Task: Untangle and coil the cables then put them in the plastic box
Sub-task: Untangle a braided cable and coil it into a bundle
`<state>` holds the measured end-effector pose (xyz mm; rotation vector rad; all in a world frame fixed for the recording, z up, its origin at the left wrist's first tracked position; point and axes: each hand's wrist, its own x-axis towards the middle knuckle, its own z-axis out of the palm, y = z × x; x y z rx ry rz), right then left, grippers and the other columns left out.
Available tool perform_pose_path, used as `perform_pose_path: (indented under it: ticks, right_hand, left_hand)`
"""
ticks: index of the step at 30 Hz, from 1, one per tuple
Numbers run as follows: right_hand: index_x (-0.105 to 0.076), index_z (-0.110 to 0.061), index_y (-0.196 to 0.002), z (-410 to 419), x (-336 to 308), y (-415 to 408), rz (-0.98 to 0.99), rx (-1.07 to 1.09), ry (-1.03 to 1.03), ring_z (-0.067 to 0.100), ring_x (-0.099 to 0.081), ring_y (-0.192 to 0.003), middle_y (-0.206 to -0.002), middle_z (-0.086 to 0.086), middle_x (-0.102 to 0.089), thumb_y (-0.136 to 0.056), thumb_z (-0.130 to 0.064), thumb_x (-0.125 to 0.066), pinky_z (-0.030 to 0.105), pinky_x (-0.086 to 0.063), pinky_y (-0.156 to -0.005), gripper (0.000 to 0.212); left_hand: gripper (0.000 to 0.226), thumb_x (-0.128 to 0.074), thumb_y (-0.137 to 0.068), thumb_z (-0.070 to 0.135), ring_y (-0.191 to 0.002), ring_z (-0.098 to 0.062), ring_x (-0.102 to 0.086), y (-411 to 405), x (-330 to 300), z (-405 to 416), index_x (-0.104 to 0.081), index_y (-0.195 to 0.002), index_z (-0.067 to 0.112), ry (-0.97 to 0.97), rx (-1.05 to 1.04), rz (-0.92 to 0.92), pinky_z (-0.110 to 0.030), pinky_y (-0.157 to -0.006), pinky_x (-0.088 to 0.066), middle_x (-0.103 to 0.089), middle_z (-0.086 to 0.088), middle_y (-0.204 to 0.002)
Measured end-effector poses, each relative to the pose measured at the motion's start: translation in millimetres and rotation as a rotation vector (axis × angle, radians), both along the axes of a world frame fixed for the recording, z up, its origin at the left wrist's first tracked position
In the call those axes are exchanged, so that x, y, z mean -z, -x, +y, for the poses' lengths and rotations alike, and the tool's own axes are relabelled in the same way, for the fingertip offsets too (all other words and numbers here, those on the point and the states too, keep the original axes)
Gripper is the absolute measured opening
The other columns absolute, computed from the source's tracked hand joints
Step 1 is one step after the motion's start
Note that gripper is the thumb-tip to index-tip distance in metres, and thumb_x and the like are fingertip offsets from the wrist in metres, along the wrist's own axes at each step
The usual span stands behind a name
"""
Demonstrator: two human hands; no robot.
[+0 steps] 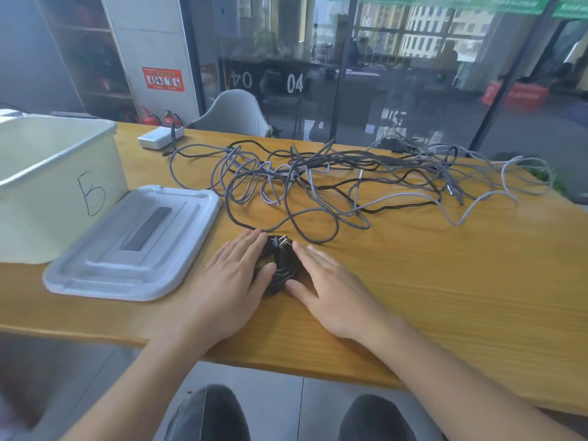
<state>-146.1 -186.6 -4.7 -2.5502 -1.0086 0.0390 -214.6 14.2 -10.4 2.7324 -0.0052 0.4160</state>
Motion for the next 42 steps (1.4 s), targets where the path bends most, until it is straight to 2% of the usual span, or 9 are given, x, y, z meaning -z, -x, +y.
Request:
perform_pose_path:
  ticks: [8, 15, 20, 26, 29, 35, 37, 39, 42]
  right_hand:
    - [-0.022, -0.023, -0.166, 27, -2, -15, -0.093, -0.076, -0.065, 0.008, -0.020, -0.156, -0.167, -0.009, -0.033, -0.107, -0.047, -0.049, 0.029, -0.022, -0.126, 0.068]
    - [-0.051, -0.020, -0.153, -7, -8, -43, -0.246, -0.045, -0.298, 0.006, -0.045, -0.138, -0.147, -0.009, -0.059, -0.105, -0.032, -0.059, 0.015, -0.029, -0.116, 0.050]
    - [-0.058, -0.016, -0.146, -35, -8, -77, -0.427, 0.012, -0.425, 0.011, -0.053, -0.132, -0.137, -0.005, -0.065, -0.104, -0.025, -0.059, 0.024, -0.037, -0.115, 0.044]
    - [-0.049, -0.033, -0.153, -65, 1, -116, -0.189, -0.010, -0.268, 0.005, -0.051, -0.133, -0.140, -0.017, -0.062, -0.104, -0.037, -0.060, 0.028, -0.036, -0.115, 0.050]
    - [-0.051, -0.043, -0.150, -70, 4, -128, -0.091, -0.026, -0.201, -0.004, -0.053, -0.113, -0.117, -0.025, -0.065, -0.103, -0.044, -0.059, 0.028, -0.039, -0.107, 0.047]
    - [-0.078, -0.030, -0.115, -87, -2, -148, -0.146, -0.003, -0.230, -0.006, -0.054, -0.085, -0.084, -0.039, -0.060, -0.107, -0.044, -0.052, 0.025, -0.035, -0.086, 0.030]
    - [-0.081, -0.022, -0.099, -98, -3, -156, -0.100, 0.094, -0.274, -0.001, -0.062, -0.076, -0.076, -0.031, -0.067, -0.104, -0.057, -0.045, 0.024, -0.039, -0.079, 0.050]
    - [-0.079, -0.016, -0.093, -105, -4, -162, -0.157, 0.211, -0.316, 0.010, -0.064, -0.069, -0.069, -0.008, -0.070, -0.101, -0.063, -0.036, 0.031, -0.046, -0.073, 0.063]
    - [-0.077, -0.028, -0.112, -100, -5, -164, -0.309, 0.276, -0.463, 0.008, -0.064, -0.083, -0.089, -0.012, -0.071, -0.104, -0.052, -0.042, 0.028, -0.049, -0.078, 0.043]
  left_hand:
    - [0.096, -0.010, -0.088, 0.074, -0.158, -0.014, -0.020, 0, 4, 28, -0.026, -0.164, 0.017, -0.096, -0.154, 0.018, -0.033, -0.128, -0.013, -0.032, 0.002, -0.168]
    - [0.086, -0.025, -0.101, 0.072, -0.159, -0.018, -0.019, -11, -2, 34, -0.025, -0.164, 0.013, -0.036, -0.189, 0.006, -0.033, -0.126, -0.015, -0.030, -0.003, -0.169]
    - [0.078, -0.027, -0.102, 0.065, -0.158, -0.013, -0.013, -20, -25, 13, -0.022, -0.165, 0.019, 0.011, -0.159, -0.136, -0.021, -0.122, -0.005, -0.025, 0.003, -0.170]
    - [0.087, -0.022, -0.097, 0.070, -0.158, -0.016, -0.017, -60, -39, -13, -0.026, -0.164, 0.015, -0.050, -0.064, -0.146, -0.022, -0.123, -0.005, -0.029, -0.001, -0.169]
    - [0.075, -0.035, -0.107, 0.061, -0.159, -0.017, -0.014, -86, -39, -26, -0.021, -0.165, 0.016, -0.032, -0.041, -0.079, -0.030, -0.126, -0.011, -0.024, -0.001, -0.171]
    - [0.073, -0.037, -0.109, 0.051, -0.160, -0.014, -0.004, -134, -39, -52, -0.009, -0.167, 0.017, 0.012, 0.037, 0.069, -0.028, -0.125, -0.009, -0.013, 0.001, -0.174]
    - [0.073, -0.037, -0.109, 0.051, -0.160, -0.015, -0.005, -145, -39, -61, -0.007, -0.167, 0.019, 0.026, 0.076, 0.103, -0.030, -0.126, -0.011, -0.012, 0.001, -0.174]
    - [0.072, -0.039, -0.109, 0.050, -0.160, -0.016, -0.008, -153, -37, -69, -0.007, -0.167, 0.022, 0.040, 0.117, 0.110, -0.033, -0.126, -0.015, -0.015, 0.002, -0.173]
    - [0.070, -0.040, -0.109, 0.049, -0.159, -0.014, -0.011, -159, -29, -75, -0.010, -0.167, 0.024, 0.053, 0.194, 0.092, -0.033, -0.127, -0.017, -0.017, 0.005, -0.173]
